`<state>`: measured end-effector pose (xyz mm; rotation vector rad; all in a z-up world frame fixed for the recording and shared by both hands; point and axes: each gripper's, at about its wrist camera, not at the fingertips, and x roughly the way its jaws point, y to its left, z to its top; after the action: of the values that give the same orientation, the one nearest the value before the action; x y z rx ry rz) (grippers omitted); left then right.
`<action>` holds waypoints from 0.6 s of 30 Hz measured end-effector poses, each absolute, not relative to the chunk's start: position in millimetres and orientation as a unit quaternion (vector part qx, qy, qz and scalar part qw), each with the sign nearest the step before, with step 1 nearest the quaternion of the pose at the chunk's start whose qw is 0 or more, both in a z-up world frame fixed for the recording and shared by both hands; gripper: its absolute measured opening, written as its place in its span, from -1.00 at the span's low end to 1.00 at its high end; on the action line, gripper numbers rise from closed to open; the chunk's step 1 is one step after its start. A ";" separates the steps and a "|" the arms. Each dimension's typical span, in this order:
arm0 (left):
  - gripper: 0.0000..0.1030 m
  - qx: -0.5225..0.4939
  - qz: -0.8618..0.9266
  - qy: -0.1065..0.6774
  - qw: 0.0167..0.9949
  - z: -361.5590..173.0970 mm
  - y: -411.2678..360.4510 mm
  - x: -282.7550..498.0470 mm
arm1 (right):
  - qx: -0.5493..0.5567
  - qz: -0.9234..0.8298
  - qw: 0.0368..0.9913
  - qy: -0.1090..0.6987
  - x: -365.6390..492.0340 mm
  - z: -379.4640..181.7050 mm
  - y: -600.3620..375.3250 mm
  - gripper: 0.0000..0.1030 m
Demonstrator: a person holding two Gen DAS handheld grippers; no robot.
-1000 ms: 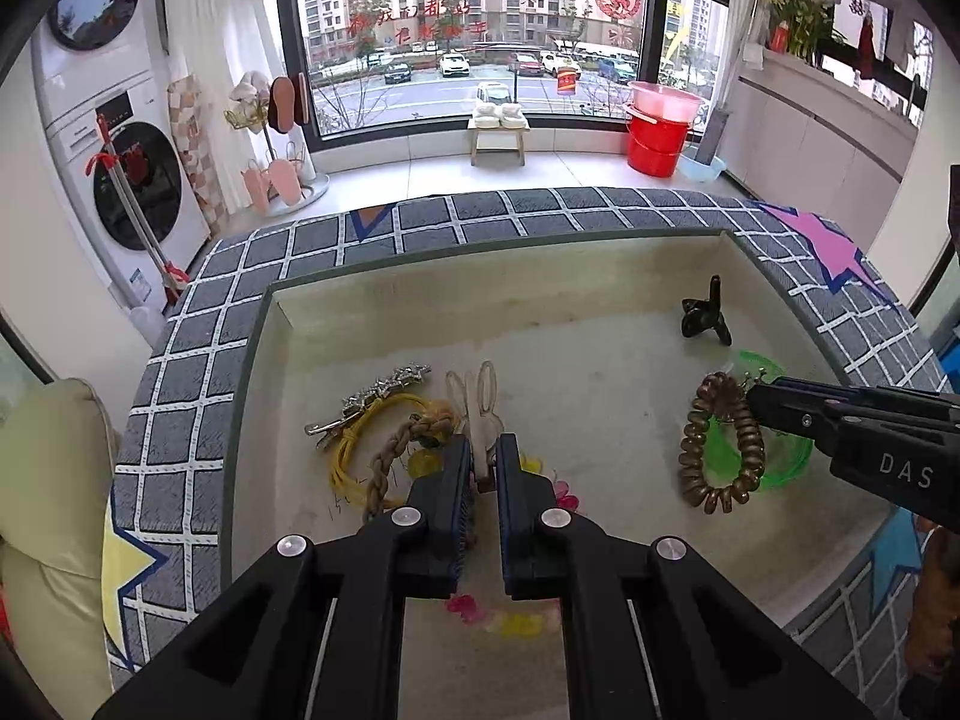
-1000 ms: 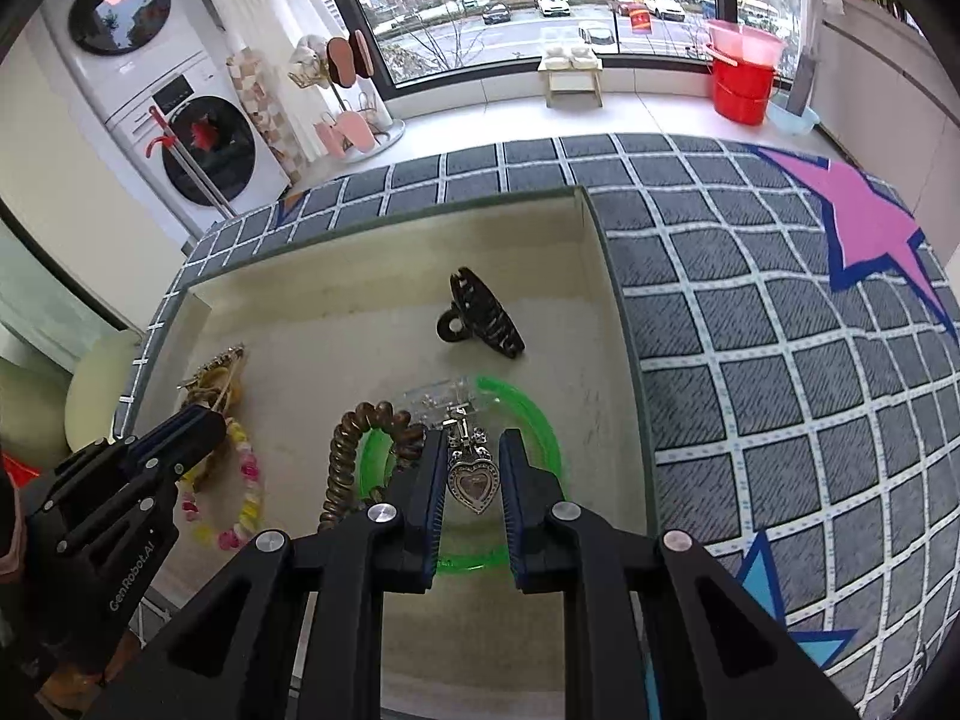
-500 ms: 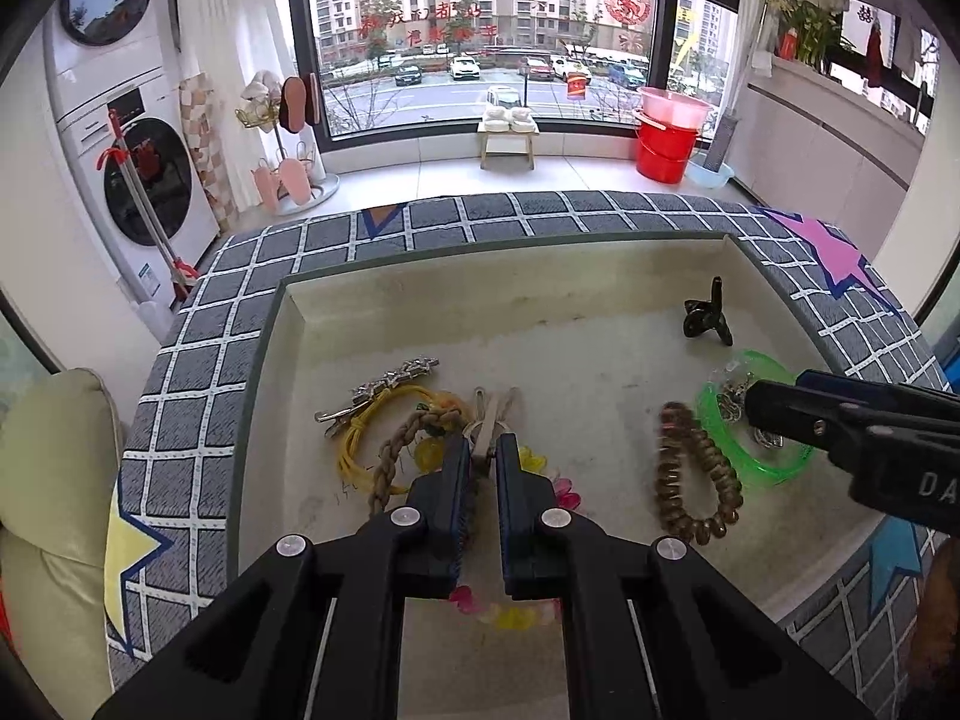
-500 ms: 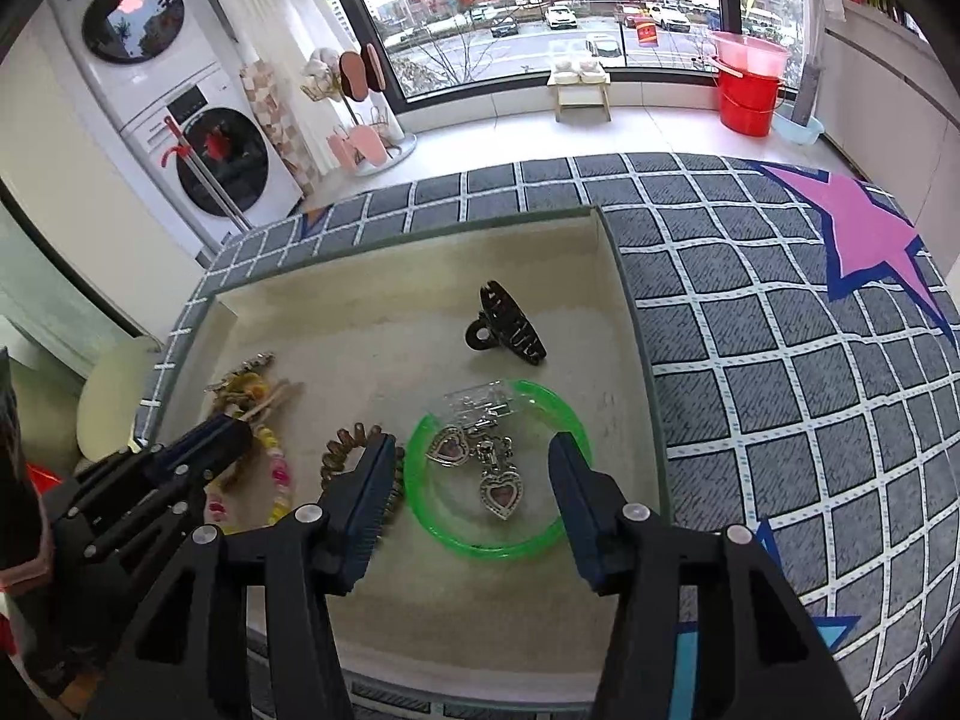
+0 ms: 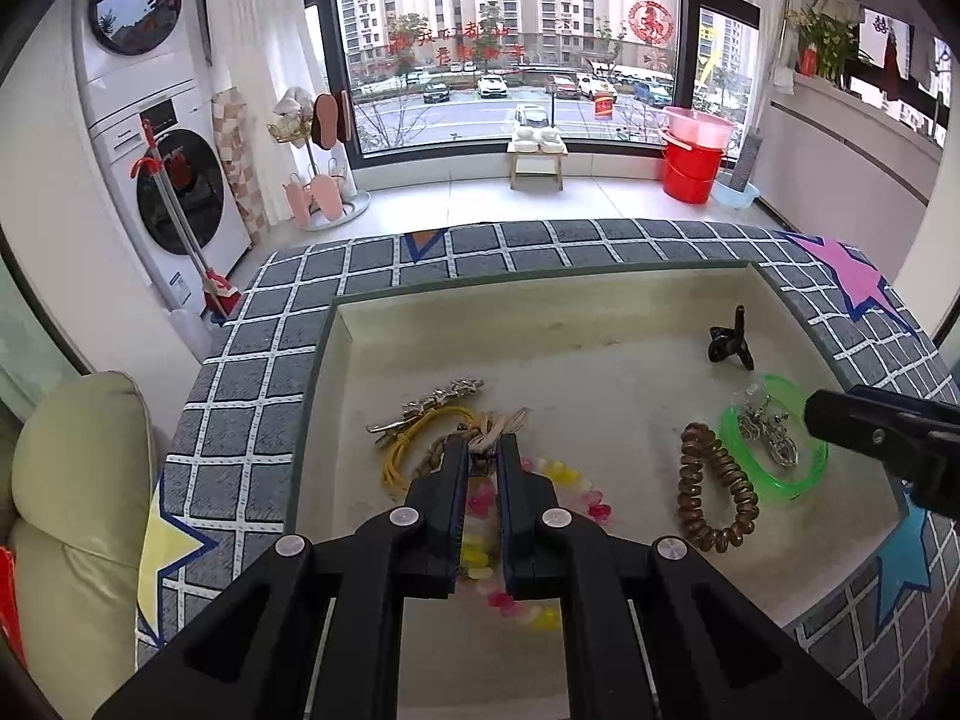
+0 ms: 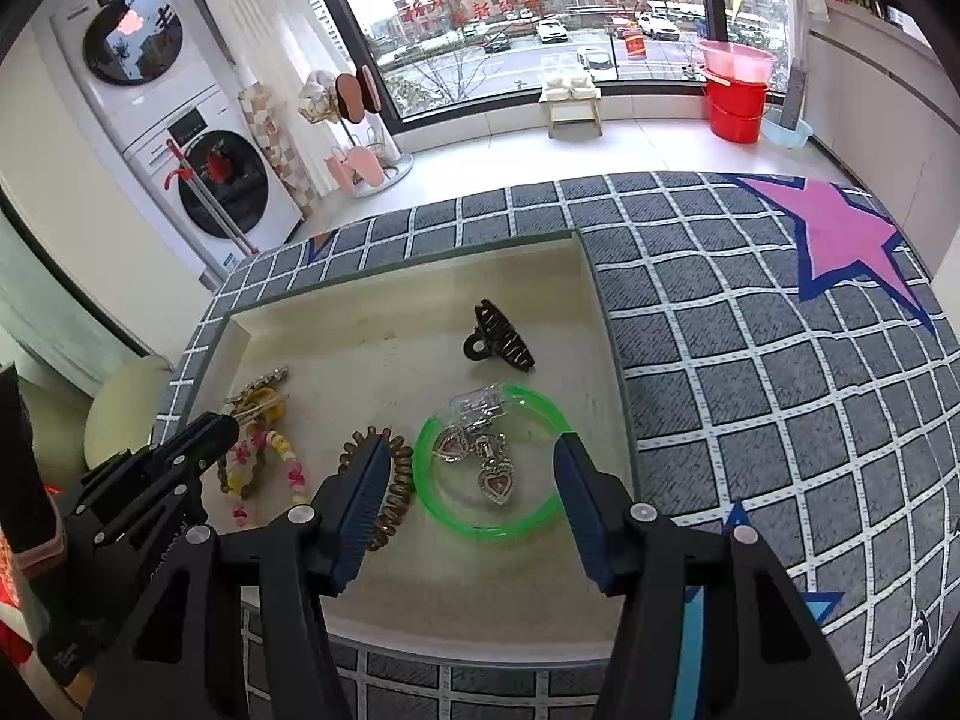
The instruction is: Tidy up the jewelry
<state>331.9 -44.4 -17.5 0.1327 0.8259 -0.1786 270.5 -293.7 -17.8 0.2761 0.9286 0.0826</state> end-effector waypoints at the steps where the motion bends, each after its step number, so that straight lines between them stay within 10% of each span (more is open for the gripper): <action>1: -0.54 0.065 -0.084 0.399 0.911 -17.1 -44.0 332.1 | 0.132 0.039 0.885 0.446 270.2 -17.5 -294.3 0.18; 7: -0.38 0.064 -0.074 0.389 0.916 -10.1 -36.3 333.7 | 0.131 0.035 0.885 0.445 269.8 -16.2 -295.2 0.18; 8: 0.66 0.063 -0.072 0.388 0.917 -9.5 -35.8 334.1 | 0.131 0.035 0.885 0.445 270.2 -16.4 -295.8 0.18; 9: 1.00 0.061 -0.065 0.385 0.919 -8.3 -34.3 334.0 | 0.131 0.034 0.885 0.445 269.7 -16.7 -296.0 0.18; 18: 1.00 0.064 -0.046 0.371 0.925 -7.1 -32.2 334.4 | 0.120 0.034 0.886 0.446 269.0 -16.9 -293.1 0.31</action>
<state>334.4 -32.2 -7.1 0.1318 0.7600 -0.0942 269.0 -293.1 -16.9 0.2493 0.9268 0.0700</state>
